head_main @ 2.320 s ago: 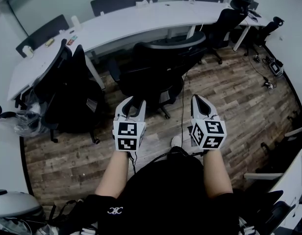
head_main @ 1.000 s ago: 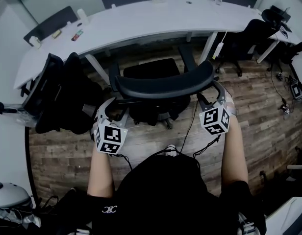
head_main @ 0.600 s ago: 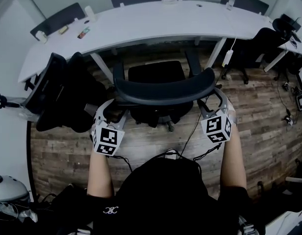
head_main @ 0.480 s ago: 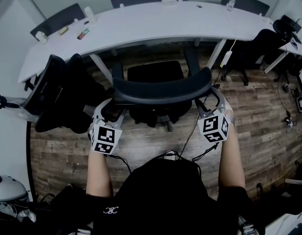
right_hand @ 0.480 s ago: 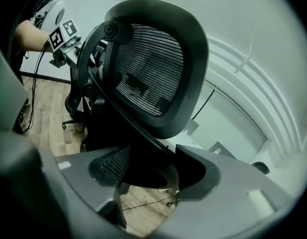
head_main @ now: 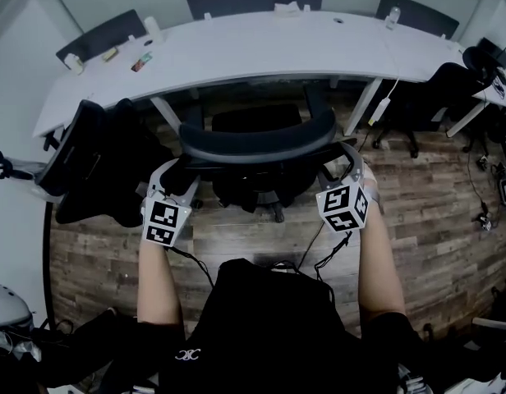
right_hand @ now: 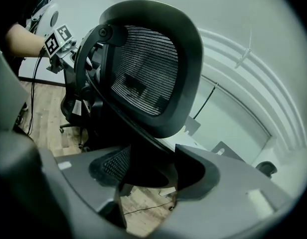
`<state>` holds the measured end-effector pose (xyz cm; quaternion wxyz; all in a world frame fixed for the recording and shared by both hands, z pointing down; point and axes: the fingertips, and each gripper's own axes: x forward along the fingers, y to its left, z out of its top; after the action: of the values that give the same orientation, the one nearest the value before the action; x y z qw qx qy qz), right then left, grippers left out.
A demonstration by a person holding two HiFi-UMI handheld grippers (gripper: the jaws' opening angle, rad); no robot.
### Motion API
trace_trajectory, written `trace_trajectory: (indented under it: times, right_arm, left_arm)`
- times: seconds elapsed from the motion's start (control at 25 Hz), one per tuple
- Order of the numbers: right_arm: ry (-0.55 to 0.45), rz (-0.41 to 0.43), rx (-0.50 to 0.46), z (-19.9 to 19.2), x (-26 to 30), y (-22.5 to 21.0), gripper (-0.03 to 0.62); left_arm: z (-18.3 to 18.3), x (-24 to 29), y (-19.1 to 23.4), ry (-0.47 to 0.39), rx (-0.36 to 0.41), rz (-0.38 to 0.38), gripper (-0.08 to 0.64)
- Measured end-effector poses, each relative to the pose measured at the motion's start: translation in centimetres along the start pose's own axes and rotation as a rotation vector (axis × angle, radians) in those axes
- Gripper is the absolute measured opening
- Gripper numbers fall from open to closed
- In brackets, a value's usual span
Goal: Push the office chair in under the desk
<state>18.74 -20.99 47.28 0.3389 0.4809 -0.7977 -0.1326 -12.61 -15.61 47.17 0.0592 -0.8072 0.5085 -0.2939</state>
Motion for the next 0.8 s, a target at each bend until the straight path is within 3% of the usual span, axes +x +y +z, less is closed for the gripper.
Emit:
trace_trajectory:
  times: [0.28,0.8]
  right_arm:
    - [-0.016,0.026,0.022,0.4,1.6,-1.6,0.282]
    - [-0.031,0.029,0.028,0.7,4.5,-3.2,0.285]
  left_arm:
    - [0.9,1.8,1.0,0.014,-0.004,-0.002,0.219]
    - [1.5,4.1,2.1,-0.038,0.006,0.009,0.219]
